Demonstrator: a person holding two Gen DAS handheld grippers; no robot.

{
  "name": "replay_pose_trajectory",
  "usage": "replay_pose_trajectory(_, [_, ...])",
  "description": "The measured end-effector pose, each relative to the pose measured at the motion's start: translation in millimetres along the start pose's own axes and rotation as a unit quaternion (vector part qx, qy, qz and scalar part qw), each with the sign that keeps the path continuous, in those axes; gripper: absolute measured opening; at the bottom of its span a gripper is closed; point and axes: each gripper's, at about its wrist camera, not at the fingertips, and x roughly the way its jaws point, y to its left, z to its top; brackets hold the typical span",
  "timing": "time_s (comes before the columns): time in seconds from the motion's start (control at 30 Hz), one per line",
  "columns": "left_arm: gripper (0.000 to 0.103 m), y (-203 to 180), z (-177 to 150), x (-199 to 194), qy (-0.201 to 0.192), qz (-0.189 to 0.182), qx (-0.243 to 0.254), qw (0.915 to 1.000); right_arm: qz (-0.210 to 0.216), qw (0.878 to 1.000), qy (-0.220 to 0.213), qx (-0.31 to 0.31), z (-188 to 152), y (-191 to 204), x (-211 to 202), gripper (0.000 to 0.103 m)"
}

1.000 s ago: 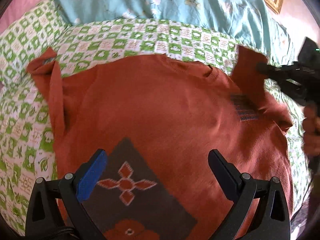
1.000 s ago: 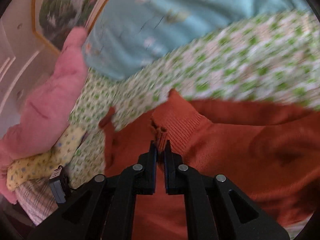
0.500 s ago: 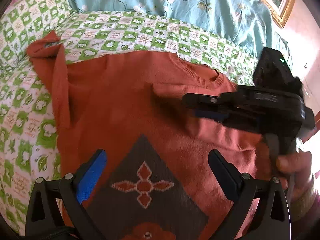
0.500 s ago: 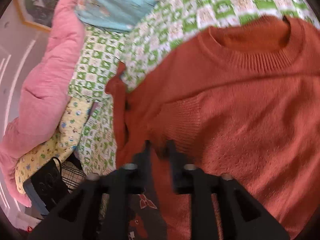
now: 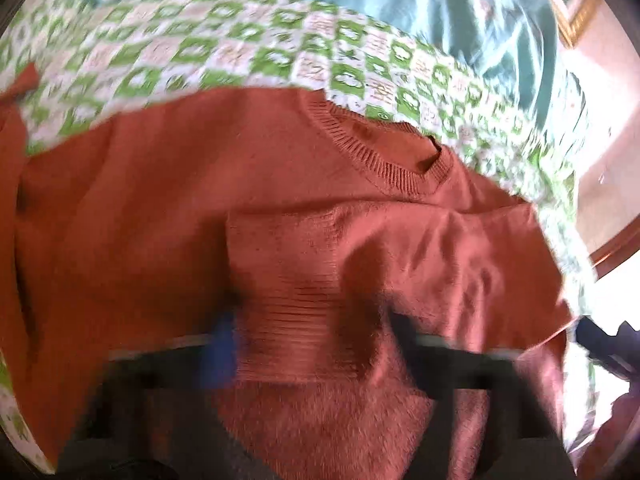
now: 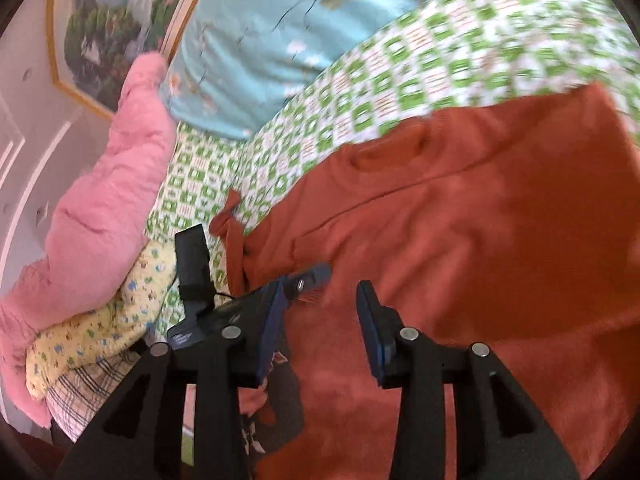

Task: Fold small clothes

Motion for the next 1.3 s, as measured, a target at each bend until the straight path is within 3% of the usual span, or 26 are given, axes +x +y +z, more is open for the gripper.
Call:
replay_pose_trajectory(0.07, [0.005,-6,-1,-6,-0.009,-0.007,0.009,0.9999,-0.018,1.0,-0.022,0.013,-3,-10,-18,0.04])
replay_pose_trajectory(0.2, [0.004,14,-4,-54,-0.088,0.041,0.004,0.9953,-0.058,0.996,-0.067,0.026,-2,-33,-57,0.04])
replay_pose_trajectory(0.27, [0.004,36,-4,-55,-0.085,0.068,-0.008,0.994,-0.1,0.99,-0.094,0.037,2,-53,-81,0.04])
replay_pose_trajectory(0.37, [0.004,53,-6,-45,-0.055,0.054,-0.025,0.9967,-0.149,0.981,-0.108,0.065,13,-85,-93,0.041])
replay_pose_trajectory(0.47, [0.004,47,-8,-44,-0.058,0.063,-0.016,0.9962,-0.18,0.976,-0.1,0.073,29,-106,-85,0.041])
replay_pose_trajectory(0.67, [0.004,62,-11,-47,-0.051,0.071,-0.037,0.9955,-0.252,0.967,-0.032,0.026,61,-127,-32,0.041])
replay_pose_trajectory(0.9, [0.004,60,-19,-47,-0.048,0.083,-0.034,0.9948,-0.256,0.967,-0.009,0.005,66,-135,-5,0.041])
replay_pose_trajectory(0.93, [0.004,61,-19,-47,-0.048,0.079,-0.039,0.9949,-0.259,0.966,-0.007,0.0,64,-133,-4,0.028])
replay_pose_trajectory(0.97, [0.004,60,-18,-49,-0.046,0.072,-0.043,0.9954,-0.261,0.965,-0.004,-0.01,63,-131,-4,0.01])
replay_pose_trajectory(1.07, [0.004,43,-12,-57,-0.054,0.054,-0.021,0.9968,-0.269,0.963,-0.019,-0.023,68,-127,-15,0.011])
replay_pose_trajectory(1.13, [0.004,34,-10,-54,-0.056,0.078,-0.001,0.9954,-0.268,0.963,-0.028,-0.014,73,-129,-21,0.01])
replay_pose_trajectory(1.2, [0.005,44,-10,-38,-0.032,0.087,-0.014,0.9956,-0.277,0.961,-0.017,-0.009,71,-134,-15,0.01])
replay_pose_trajectory(1.3, [0.011,67,-16,-29,-0.014,0.057,-0.041,0.9974,-0.3,0.954,-0.005,-0.016,66,-135,-4,0.013])
